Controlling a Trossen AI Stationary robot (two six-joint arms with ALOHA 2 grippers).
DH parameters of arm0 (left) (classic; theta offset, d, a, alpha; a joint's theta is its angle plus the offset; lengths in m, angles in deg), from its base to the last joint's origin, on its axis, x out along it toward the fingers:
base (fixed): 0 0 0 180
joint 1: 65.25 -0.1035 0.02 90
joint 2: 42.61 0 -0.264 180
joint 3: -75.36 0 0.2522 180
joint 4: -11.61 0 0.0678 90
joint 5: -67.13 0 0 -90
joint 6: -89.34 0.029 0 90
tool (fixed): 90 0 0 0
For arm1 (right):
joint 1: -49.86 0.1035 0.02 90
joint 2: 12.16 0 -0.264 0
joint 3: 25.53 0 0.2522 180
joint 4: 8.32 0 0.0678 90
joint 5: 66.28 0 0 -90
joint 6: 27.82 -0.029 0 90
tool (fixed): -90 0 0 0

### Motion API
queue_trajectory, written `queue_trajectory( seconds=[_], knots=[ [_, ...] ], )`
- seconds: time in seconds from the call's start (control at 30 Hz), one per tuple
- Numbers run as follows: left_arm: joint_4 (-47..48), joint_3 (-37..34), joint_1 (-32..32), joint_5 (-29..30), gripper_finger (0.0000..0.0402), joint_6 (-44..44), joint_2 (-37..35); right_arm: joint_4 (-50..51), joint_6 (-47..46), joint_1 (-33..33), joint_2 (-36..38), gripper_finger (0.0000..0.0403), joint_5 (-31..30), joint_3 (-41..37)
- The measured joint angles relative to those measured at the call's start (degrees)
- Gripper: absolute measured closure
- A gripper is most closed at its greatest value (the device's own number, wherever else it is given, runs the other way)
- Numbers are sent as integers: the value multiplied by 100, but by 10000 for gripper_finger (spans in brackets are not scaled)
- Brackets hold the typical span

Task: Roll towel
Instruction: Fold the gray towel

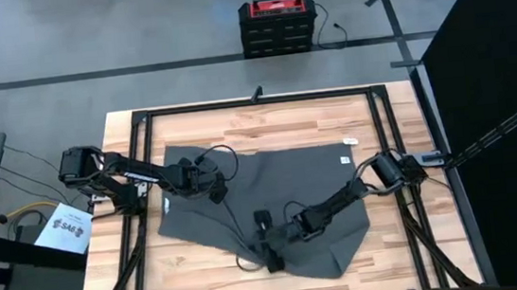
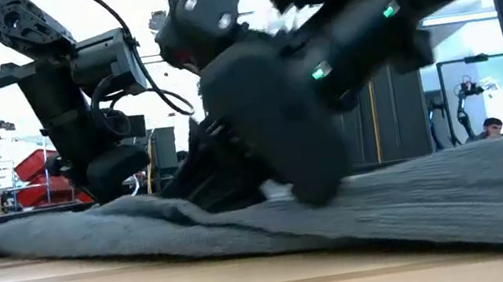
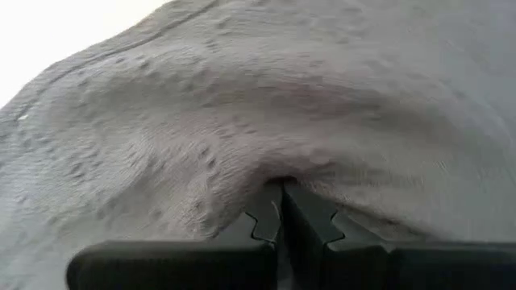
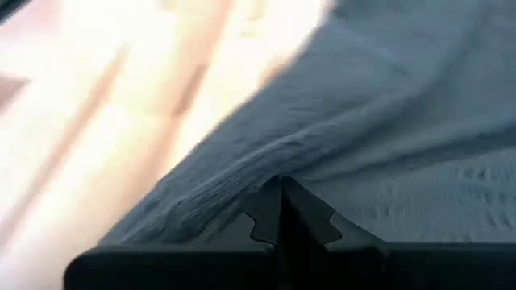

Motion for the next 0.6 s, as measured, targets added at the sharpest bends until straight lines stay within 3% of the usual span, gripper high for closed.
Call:
queue_trajectory(
  seconds=[0.23,0.3,0.43,0.6],
  knots=[
    [212,-3,-173,149,402,24,7,-15,158,441,186,403,1232,-12],
    [371,-2,-241,207,402,-17,7,141,83,510,186,403,1278,-9],
    [486,-4,-339,264,402,1,7,708,139,538,411,403,850,-7],
    [710,165,-327,199,402,84,-41,1672,393,704,1034,403,-173,-12]
  ],
)
